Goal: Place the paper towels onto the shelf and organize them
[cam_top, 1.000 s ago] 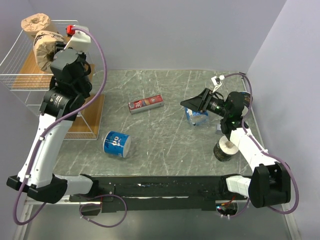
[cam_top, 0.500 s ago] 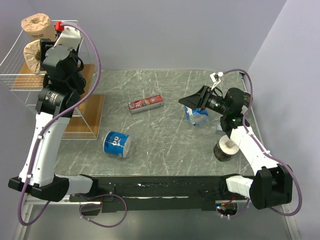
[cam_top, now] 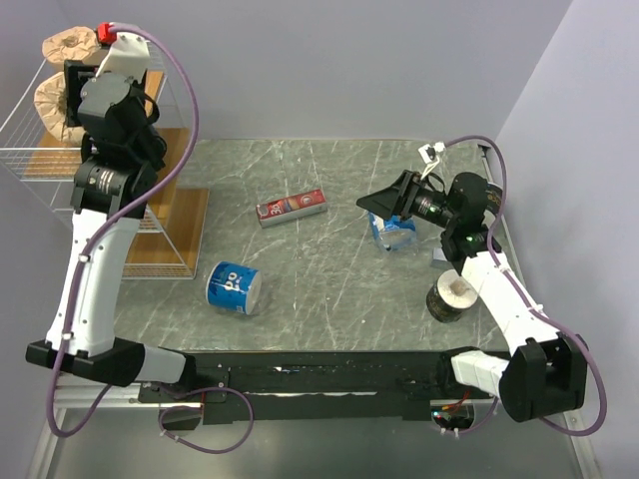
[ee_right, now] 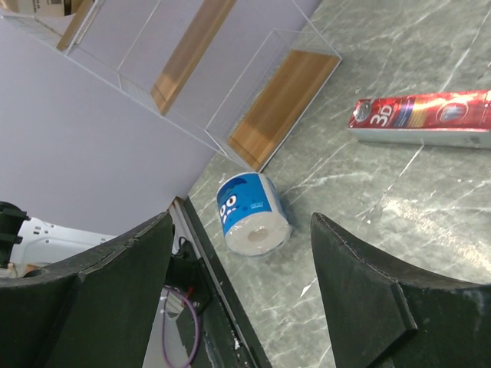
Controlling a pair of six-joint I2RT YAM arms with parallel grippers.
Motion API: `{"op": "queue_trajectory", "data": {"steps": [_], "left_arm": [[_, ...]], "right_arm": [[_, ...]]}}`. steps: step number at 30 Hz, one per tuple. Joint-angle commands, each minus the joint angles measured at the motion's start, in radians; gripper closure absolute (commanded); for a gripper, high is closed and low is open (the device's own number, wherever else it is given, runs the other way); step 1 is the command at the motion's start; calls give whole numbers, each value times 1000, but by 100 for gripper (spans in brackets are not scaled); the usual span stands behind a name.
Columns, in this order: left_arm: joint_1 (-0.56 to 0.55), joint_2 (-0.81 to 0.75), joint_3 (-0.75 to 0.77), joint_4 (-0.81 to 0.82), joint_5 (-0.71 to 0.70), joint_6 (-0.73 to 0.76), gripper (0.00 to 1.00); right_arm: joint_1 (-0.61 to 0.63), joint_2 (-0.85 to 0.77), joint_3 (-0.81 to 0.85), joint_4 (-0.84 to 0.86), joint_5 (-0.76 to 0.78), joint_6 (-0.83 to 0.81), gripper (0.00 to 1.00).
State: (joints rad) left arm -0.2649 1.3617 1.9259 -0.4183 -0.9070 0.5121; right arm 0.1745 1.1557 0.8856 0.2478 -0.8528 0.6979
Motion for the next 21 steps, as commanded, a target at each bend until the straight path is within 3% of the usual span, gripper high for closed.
{"op": "queue_trajectory", "data": {"steps": [1, 11, 13, 17, 21], "left_arm": [[44, 25, 74, 65, 11, 36, 36], [53, 114, 186, -3, 33, -12, 37], [-5, 114, 193, -10, 13, -35, 37], [-175, 53, 99, -5, 36, -72, 28], [-278, 48, 84, -118, 62, -162, 20]], "right_arm": [[6, -51, 68, -19, 23, -47, 21], [6, -63, 75, -58, 46, -72, 21], [6, -65, 76, -65, 52, -75, 21], [6, -68, 73, -87, 77, -77, 21], [14, -100, 73, -163, 121, -97, 22]]}}
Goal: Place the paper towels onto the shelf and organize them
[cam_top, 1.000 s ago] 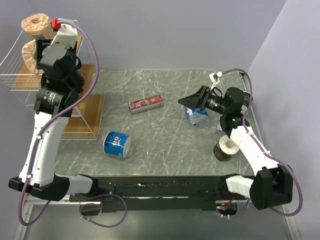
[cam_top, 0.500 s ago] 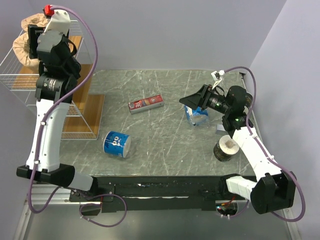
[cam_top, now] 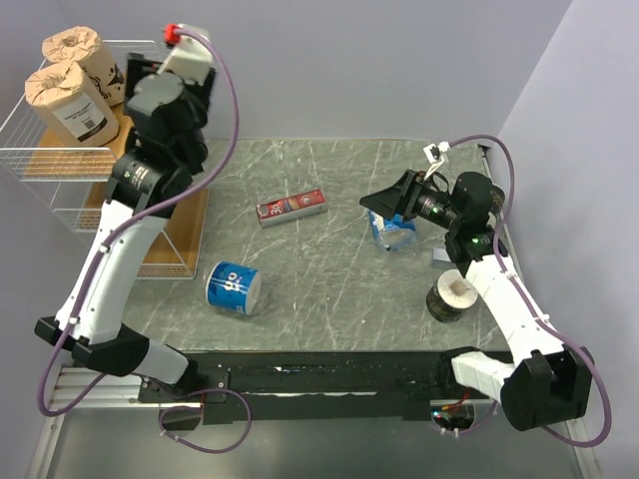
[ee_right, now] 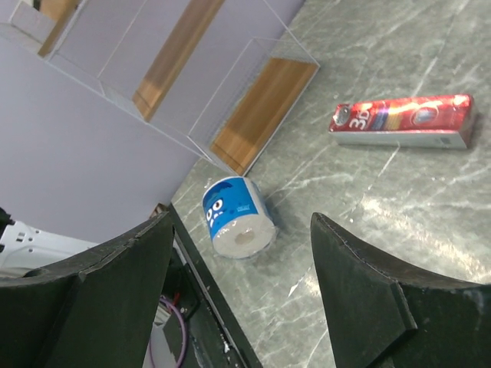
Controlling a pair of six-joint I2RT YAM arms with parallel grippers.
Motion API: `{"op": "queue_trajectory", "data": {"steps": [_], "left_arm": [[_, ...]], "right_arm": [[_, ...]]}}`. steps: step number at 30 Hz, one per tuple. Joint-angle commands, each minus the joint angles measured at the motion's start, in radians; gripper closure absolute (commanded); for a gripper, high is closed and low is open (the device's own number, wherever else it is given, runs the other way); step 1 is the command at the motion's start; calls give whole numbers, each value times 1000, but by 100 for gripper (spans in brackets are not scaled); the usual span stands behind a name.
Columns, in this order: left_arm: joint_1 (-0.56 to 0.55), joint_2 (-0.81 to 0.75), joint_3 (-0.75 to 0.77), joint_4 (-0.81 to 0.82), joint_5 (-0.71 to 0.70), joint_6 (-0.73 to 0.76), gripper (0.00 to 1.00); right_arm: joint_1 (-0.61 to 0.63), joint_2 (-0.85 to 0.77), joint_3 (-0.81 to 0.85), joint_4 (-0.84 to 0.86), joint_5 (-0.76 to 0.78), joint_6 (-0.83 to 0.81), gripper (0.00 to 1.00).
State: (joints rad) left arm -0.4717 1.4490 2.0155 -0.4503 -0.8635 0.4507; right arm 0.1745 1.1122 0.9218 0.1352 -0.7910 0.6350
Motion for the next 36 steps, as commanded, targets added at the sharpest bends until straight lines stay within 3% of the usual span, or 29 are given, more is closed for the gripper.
{"op": "queue_trajectory", "data": {"steps": [1, 5, 11, 15, 19, 27, 30, 36], "left_arm": [[-88, -41, -17, -108, 14, -119, 19], [-207, -87, -98, -177, 69, -228, 2], [-245, -287, -398, -65, 309, -317, 3], [-246, -446, -631, 115, 472, -317, 4], [-246, -542, -692, 145, 567, -365, 3], [-243, -719, -945, 358, 560, -438, 4], [-226, -734, -995, 374, 635, -487, 4], [-168, -711, -983, 358, 724, -526, 3]], "right_arm": [[23, -66, 26, -65, 76, -32, 21], [92, -87, -26, -60, 127, 17, 22], [360, -17, -32, -45, 358, 57, 22], [474, 67, -84, 154, 429, 185, 22], [569, 237, -87, 317, 467, 267, 22], [715, 524, -112, 653, 538, 434, 20], [740, 633, -161, 884, 550, 500, 19], [773, 741, -130, 916, 543, 482, 20]]}}
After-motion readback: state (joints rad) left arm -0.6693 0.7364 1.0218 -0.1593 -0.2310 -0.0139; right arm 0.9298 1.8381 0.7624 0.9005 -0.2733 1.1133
